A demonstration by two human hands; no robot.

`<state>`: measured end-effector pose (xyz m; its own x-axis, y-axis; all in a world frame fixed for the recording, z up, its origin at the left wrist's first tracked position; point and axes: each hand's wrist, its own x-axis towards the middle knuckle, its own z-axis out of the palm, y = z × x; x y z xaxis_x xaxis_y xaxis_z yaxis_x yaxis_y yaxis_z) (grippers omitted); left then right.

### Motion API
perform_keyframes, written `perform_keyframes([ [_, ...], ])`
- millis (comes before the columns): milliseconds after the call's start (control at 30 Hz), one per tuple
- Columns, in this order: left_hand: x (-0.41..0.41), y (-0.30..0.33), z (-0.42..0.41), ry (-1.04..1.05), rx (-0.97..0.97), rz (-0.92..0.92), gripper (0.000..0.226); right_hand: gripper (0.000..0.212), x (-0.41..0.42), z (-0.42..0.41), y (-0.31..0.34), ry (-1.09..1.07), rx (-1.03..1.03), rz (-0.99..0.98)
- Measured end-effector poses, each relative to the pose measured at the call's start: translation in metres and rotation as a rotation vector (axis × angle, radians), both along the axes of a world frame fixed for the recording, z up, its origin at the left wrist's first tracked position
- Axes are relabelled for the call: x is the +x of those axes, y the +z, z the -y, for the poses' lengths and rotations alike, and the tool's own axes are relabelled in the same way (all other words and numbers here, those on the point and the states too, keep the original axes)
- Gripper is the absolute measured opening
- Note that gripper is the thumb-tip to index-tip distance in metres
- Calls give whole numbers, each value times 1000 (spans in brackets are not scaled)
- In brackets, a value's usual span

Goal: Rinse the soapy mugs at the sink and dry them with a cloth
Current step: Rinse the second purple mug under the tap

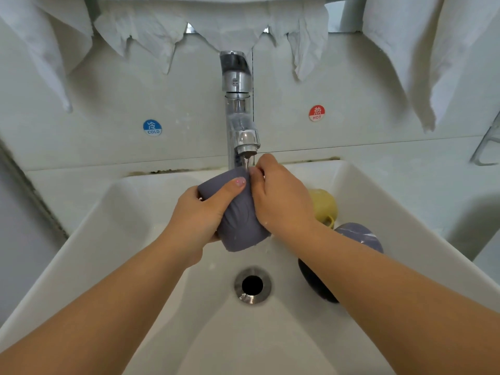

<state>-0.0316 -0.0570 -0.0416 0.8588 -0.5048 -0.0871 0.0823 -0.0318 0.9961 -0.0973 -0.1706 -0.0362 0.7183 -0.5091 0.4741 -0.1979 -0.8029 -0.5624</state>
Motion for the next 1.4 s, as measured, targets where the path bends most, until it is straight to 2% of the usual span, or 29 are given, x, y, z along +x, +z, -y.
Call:
perform_keyframes([
  [100,1,1,-2,-1,11,-14,50,27,0,-1,0,15,55,0],
  [167,5,2,-5,5,13,-27,43,29,1,-1,2,106,328,71],
  [267,12,6,-10,36,-8,-86,51,26,1,-2,9,208,850,165],
  [300,15,7,-12,48,-16,-103,53,29,0,-2,9,217,908,159],
  [400,18,6,-14,59,-37,-137,51,36,-1,-2,5,220,900,110],
  [533,12,2,-11,-1,-29,-116,37,51,-1,-1,3,144,1077,104],
  [600,10,2,-11,-9,-27,-107,35,52,-1,0,3,165,1119,110],
  [700,16,3,-14,46,-27,-144,41,34,-2,-5,6,284,1066,82],
  [767,20,4,-17,85,-37,-198,41,23,0,-12,6,290,903,55],
  [900,16,2,-14,18,-9,-230,49,29,2,-15,-1,144,413,69],
  [1000,9,0,-10,-17,30,-162,46,37,0,-4,-1,47,241,38],
  [1067,9,1,-10,-4,35,-154,47,36,1,-2,-2,56,215,9],
  [1200,13,2,-15,5,40,-190,50,9,4,-12,-2,271,448,26],
  [1267,13,1,-15,-33,43,-160,44,9,4,-9,-2,271,408,61],
  [1333,12,-1,-13,-72,48,-102,37,24,2,-3,-2,190,344,106],
  [1400,11,-2,-12,-93,47,-51,32,47,-1,2,-2,153,404,101],
])
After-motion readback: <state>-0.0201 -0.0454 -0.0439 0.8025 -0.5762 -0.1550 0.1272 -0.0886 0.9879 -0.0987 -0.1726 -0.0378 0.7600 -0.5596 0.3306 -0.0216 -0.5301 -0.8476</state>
